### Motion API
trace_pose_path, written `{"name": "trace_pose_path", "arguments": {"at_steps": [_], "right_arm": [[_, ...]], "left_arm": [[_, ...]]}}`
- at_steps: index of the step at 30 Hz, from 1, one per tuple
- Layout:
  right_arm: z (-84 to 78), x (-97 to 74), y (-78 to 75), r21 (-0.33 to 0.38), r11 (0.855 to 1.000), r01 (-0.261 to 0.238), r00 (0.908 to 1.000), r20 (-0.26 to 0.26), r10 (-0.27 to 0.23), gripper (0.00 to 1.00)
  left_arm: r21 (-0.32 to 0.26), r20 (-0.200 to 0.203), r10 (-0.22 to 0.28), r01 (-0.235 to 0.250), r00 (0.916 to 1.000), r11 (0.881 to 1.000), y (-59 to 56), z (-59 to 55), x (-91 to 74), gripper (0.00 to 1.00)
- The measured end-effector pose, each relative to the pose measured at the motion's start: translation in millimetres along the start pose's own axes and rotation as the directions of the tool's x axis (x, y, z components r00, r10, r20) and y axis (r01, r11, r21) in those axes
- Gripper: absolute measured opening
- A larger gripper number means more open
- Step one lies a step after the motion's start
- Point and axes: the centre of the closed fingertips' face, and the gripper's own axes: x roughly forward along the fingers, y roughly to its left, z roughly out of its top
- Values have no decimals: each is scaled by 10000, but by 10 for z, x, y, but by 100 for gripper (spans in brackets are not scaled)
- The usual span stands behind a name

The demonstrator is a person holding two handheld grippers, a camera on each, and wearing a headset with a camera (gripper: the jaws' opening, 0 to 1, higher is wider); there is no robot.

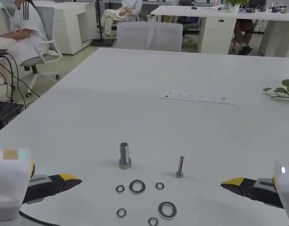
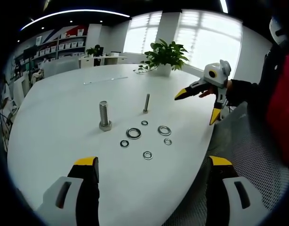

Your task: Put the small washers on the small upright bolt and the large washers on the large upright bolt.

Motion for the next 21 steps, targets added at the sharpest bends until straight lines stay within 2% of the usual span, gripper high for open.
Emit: {"name": "trace_pose_path", "arguments": {"at_steps": [4, 11, 21], "right_arm": [[0, -8, 1, -116, 9999, -23, 10000, -93, 22, 90], [65, -37, 10, -477, 9988, -71, 9997, -222, 60, 89], [163, -17, 3, -1122, 9930, -377, 9974, -648, 305, 86]], "left_arm": [[52, -7, 2, -2, 10000, 10000, -7, 32, 3, 95], [387, 14, 15, -16, 10000, 9992, -16, 154, -18, 94], [363, 68, 2, -4, 10000, 9993, -9, 167, 22, 94]]}}
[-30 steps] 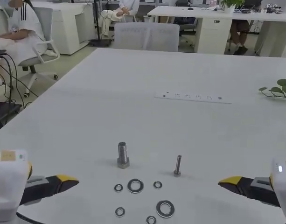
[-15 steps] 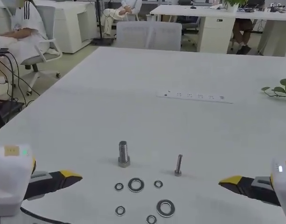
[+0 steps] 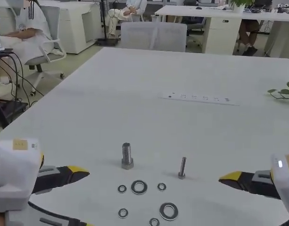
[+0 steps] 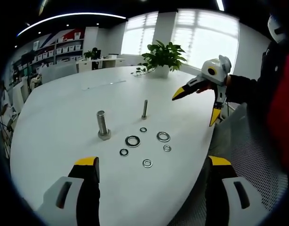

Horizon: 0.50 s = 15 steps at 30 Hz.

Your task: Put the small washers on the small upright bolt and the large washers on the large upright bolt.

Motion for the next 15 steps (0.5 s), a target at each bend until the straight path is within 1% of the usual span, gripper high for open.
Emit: {"name": "trace_pose_path", "arguments": {"at_steps": [7, 15], "right_arm": [[92, 52, -3, -516, 9983, -287, 9991, -314, 271, 83], [141, 141, -15, -1129, 9916, -624, 9949, -860, 528, 80]], "left_arm": [[-8, 115, 120, -120, 9999, 9999, 31, 12, 15, 93], [-51, 141, 106, -106, 9998, 9999, 25, 0, 38, 92]]}}
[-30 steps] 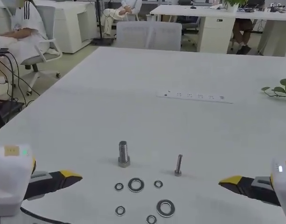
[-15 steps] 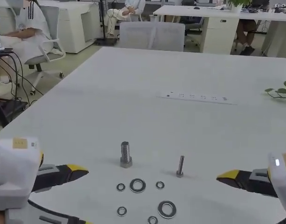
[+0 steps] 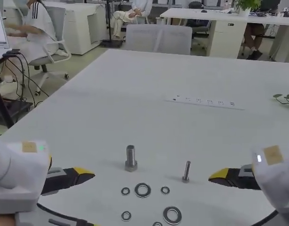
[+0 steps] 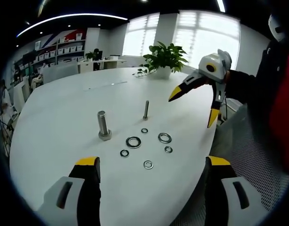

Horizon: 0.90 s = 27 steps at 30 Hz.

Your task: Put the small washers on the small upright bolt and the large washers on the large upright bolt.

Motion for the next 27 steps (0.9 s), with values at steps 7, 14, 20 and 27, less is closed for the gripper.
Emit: {"name": "trace_pose_path", "arguments": {"at_steps": [7, 14, 20, 27], "right_arm": [[54, 82, -6, -506, 9983, -277, 9986, -474, 253, 75], [52, 179, -19, -1107, 9924, -535, 9928, -1122, 410, 67], [41, 253, -47, -1373, 9873, -804, 9865, -1525, 591, 62], [27, 330, -77, -1625, 9793, -1205, 9758, -2009, 867, 56]], "left_arm": [[-17, 29, 47, -47, 10000, 10000, 5, -5, 5, 92], [-26, 61, 78, -77, 10000, 10000, 1, -10, 17, 92], [-8, 49, 125, -125, 9999, 9999, 6, -9, 22, 92], [-32, 26, 127, -127, 9999, 9999, 10, -11, 30, 91]]}}
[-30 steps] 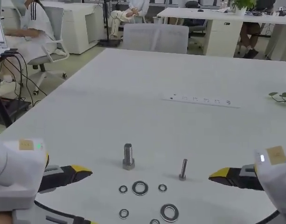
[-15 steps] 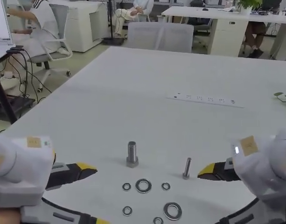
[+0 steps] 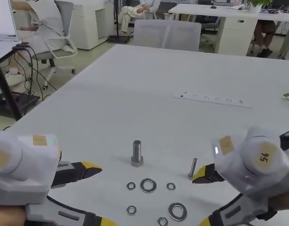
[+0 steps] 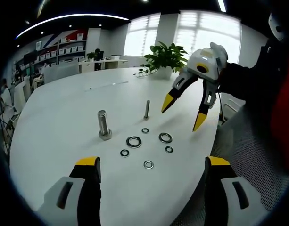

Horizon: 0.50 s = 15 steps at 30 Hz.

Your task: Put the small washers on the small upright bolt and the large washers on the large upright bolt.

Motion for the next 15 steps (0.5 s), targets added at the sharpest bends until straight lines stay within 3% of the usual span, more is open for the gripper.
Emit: {"name": "trace_pose_path", "arguments": {"at_steps": [15], "right_arm": [[-5, 209, -7, -459, 9968, -652, 9940, -908, 609, 46]], "left_arm": [[3, -35, 52, -52, 10000, 10000, 13, -14, 9, 91]]}}
